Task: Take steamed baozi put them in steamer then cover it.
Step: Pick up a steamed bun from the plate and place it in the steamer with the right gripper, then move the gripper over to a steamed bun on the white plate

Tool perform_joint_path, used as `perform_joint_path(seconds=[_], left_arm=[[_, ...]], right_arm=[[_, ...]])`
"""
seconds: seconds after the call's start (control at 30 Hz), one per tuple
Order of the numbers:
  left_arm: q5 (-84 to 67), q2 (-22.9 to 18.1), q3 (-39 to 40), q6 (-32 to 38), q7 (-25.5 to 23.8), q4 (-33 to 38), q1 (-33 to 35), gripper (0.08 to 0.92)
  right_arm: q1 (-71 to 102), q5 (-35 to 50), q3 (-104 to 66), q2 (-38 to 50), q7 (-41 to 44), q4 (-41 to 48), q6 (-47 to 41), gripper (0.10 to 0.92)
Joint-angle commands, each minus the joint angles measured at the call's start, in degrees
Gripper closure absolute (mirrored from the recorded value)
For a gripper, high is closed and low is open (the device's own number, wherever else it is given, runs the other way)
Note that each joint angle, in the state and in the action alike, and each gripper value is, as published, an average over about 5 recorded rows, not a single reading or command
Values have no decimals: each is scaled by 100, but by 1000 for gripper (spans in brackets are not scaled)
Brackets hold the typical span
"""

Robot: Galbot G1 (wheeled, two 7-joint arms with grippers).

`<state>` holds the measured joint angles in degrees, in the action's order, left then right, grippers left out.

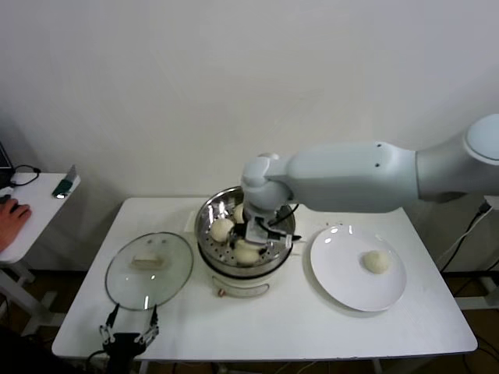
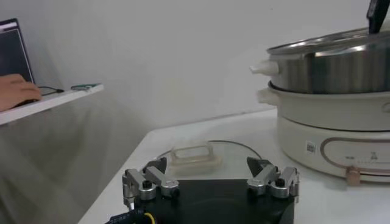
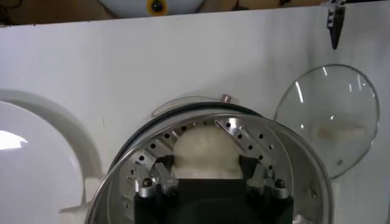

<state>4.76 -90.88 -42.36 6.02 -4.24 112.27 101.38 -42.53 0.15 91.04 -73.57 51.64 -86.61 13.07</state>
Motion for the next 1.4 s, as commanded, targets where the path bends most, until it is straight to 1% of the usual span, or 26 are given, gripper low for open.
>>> perform_joint_path(seconds=[0.03, 0.47, 0.63, 0.73, 0.87, 0.93, 1.07, 1.13, 1.23, 1.4], left_arm=[[5, 15, -8, 10, 3, 0, 14, 177], [4, 11, -6, 31, 9, 8, 34, 177], [2, 11, -12, 33, 9, 7, 25, 177], [9, 7, -1, 34, 9, -3, 20, 177], [21, 8, 10, 29, 3, -14, 7, 177], [21, 10, 10, 24, 2, -20, -9, 177], [18, 15, 15, 19, -2, -31, -37, 177], [17, 20, 22, 17, -6, -36, -52, 177], [11, 19, 27, 6, -13, -42, -106, 177], [-5, 8, 60, -5, -20, -37, -152, 177]], right_arm=[[409, -298, -15, -211, -72, 363, 50, 304], [417, -258, -79, -342, -88, 530, 84, 296], [148, 88, -225, -220, 40, 602, 167, 217], [-109, 387, -333, -33, 224, 668, 228, 204], [-555, 884, -372, 437, 537, 802, 201, 203], [-834, 1423, -233, 776, 650, 912, 0, 202], [-1243, 2819, 181, 1514, 876, 1145, -746, 203], [-1349, 3254, 381, 1890, 979, 1276, -1056, 203], [-1397, 3479, 701, 2366, 1034, 1448, -1341, 203], [-1163, 3312, 1065, 3029, 1060, 1749, -1519, 203]])
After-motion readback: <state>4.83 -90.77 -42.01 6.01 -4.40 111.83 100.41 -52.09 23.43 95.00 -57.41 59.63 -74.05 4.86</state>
